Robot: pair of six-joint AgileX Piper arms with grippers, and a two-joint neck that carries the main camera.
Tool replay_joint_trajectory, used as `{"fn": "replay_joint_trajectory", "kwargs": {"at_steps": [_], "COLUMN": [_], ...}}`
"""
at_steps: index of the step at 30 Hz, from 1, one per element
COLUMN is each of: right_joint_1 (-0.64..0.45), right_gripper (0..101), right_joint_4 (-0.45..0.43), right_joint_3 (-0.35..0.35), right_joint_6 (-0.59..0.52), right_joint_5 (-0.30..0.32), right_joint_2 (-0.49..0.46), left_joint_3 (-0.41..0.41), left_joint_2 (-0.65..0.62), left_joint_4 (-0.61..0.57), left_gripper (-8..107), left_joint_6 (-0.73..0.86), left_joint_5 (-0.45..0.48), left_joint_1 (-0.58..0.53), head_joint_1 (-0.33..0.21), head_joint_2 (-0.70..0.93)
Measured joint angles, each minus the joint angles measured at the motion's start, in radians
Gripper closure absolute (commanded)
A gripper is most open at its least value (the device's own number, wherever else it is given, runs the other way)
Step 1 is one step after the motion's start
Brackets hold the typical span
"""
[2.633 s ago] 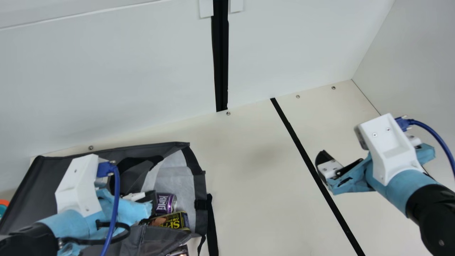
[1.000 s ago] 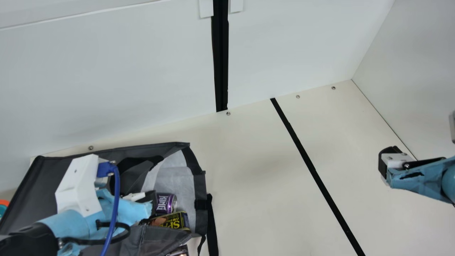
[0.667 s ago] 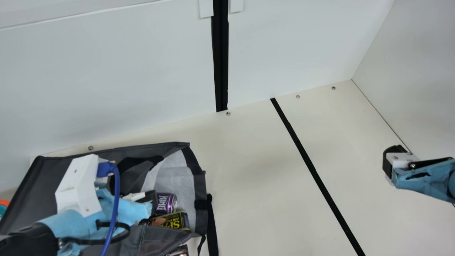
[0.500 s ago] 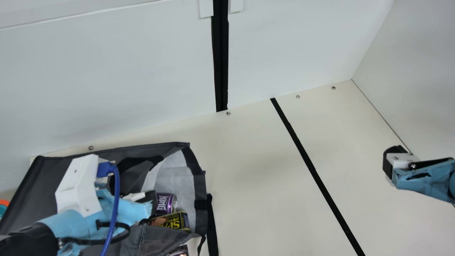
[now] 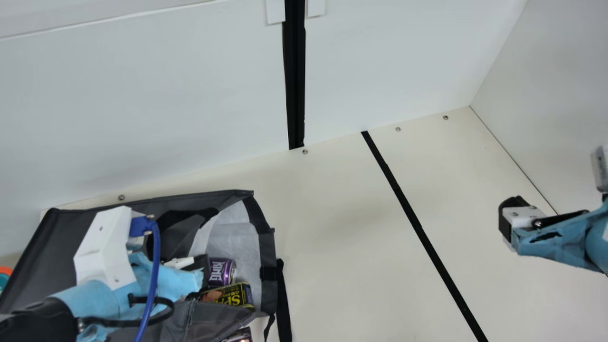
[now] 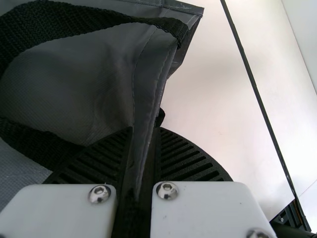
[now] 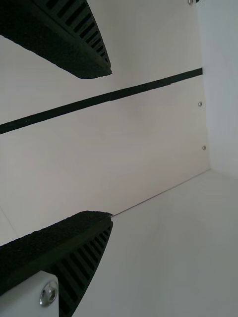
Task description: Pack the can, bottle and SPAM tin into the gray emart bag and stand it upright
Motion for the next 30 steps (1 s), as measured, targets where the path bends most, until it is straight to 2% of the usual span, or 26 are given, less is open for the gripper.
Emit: {"fn": "replay_joint_trajectory", "kwargs": {"at_steps": [14,30], "right_joint_1": [0.085,0.043], "right_gripper": [6,6], "right_joint_4": [-0.005,0.112], "right_joint_3": [0.097,0.225], "right_joint_6": [-0.011,-0.127], "right_joint_5": [-0.076,-0.204], "right_joint_2": [0.033,0.104], "left_joint_3": [0.000,0.000], "left_joint_2": [0.000,0.000], "left_joint_4": [0.000,0.000], "left_gripper": [107,107], "left_joint_6": [0.000,0.000], "left_joint_5": [0.000,0.000], "left_joint_1": [0.000,0.000], "head_joint_1": [0.000,0.002], "head_joint_2": [0.000,0.000]}}
